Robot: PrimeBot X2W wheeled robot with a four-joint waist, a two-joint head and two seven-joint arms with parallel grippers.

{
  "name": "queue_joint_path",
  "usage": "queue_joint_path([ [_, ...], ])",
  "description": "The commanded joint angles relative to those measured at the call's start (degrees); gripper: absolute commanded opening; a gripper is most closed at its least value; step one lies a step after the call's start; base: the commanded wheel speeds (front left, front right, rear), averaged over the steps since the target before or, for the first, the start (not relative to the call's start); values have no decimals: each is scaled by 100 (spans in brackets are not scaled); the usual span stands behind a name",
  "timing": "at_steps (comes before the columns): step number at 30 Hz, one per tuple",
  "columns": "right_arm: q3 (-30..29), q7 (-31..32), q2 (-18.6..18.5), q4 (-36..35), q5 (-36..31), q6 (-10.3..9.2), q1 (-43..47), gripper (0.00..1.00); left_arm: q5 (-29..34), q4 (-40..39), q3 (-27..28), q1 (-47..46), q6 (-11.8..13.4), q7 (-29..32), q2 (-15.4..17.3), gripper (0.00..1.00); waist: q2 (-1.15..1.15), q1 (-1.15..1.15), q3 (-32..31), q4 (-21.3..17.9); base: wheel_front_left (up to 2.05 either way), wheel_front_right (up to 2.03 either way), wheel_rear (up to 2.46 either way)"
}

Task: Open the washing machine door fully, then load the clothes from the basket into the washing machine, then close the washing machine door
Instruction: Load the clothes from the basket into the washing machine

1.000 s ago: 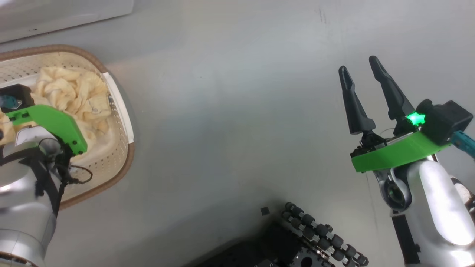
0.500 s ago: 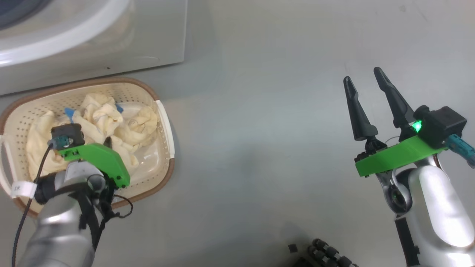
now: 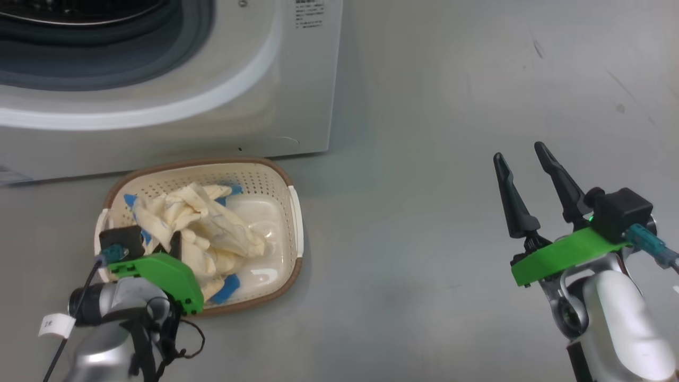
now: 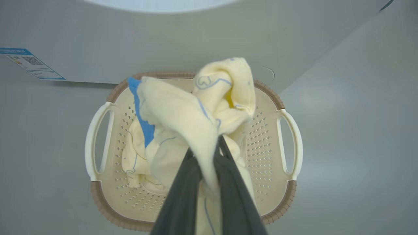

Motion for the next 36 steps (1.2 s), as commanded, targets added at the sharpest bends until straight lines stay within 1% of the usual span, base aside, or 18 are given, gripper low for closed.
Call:
queue_joint_path([
  [1,89,-56,-35,-136,-45,0,68,100,74,-178,157,12,20,-105,240,0,-1,1,-265,218,0,0,0],
  [4,74,-56,-35,-103,-68,0,156,100,281,-651,381,205,163,-109,354,0,-1,1,-454,345,0,0,0],
  [9,79,-56,-35,-47,-71,0,305,100,713,-1512,859,786,386,-110,479,0,-1,1,-784,512,0,0,0],
  [13,70,-56,-35,0,-78,0,429,100,1104,-2134,1186,1249,489,-111,508,0,-1,1,-1033,635,0,0,0],
  [15,65,-56,-35,30,-74,0,512,100,1398,-2532,1390,1556,537,-111,512,0,-1,1,-1200,716,0,0,0],
  [19,76,-56,-35,63,-63,0,599,100,1684,-2971,1676,1906,546,-111,481,0,-1,1,-1367,793,0,0,0],
  [26,75,-56,-35,96,-44,0,740,100,2007,-3448,2115,2416,454,-111,338,0,-1,1,-1589,864,0,0,0],
  [30,52,-56,-35,93,-36,0,770,100,2124,-3646,2309,2572,411,-111,253,0,-1,1,-1633,888,0,0,0],
  [36,3,-56,-35,61,-7,0,801,100,2460,-4059,2666,2783,328,-111,97,0,-1,1,-1640,927,0,0,0],
])
